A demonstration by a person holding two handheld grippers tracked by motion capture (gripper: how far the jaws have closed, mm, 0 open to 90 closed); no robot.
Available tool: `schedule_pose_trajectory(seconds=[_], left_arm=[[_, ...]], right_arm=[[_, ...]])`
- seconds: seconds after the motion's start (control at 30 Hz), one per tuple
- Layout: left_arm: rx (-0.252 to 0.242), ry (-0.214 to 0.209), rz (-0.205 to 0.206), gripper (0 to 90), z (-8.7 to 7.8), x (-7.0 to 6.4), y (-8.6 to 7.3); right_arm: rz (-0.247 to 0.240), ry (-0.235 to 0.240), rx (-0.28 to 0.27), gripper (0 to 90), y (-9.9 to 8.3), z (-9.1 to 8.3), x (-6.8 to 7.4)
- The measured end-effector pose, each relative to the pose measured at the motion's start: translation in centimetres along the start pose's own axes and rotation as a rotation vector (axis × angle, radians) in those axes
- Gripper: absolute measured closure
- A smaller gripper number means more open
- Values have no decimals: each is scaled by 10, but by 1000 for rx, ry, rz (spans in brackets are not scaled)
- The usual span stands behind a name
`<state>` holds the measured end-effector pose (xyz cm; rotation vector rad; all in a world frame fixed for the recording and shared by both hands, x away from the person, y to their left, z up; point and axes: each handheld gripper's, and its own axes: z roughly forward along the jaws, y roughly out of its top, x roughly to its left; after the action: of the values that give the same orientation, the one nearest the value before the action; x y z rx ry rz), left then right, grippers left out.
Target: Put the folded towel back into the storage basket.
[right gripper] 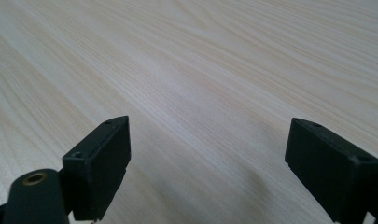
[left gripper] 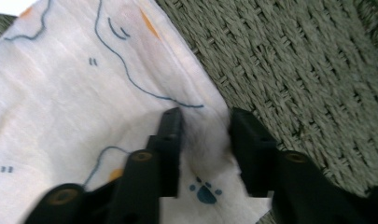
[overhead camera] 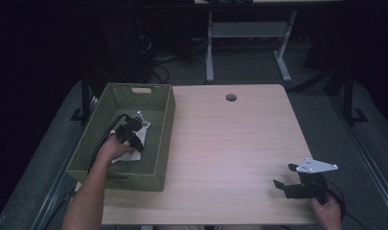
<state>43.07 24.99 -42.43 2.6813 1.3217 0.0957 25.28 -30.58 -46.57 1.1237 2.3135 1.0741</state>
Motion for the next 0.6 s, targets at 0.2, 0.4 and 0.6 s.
schedule_pose_trajectory(seconds=[0.2,0.4,0.6], left_arm=[[-18,2,-14,848,-4,-2,0],[-58,-39,-8,852,-13,-10,-2],[-83,-157,2,851,-18,-22,-1]], right_arm=[[-4,-1,-9,136,2,0,-1],[-11,3,-5,136,3,1,0],[-20,3,-13,136,4,0,0]])
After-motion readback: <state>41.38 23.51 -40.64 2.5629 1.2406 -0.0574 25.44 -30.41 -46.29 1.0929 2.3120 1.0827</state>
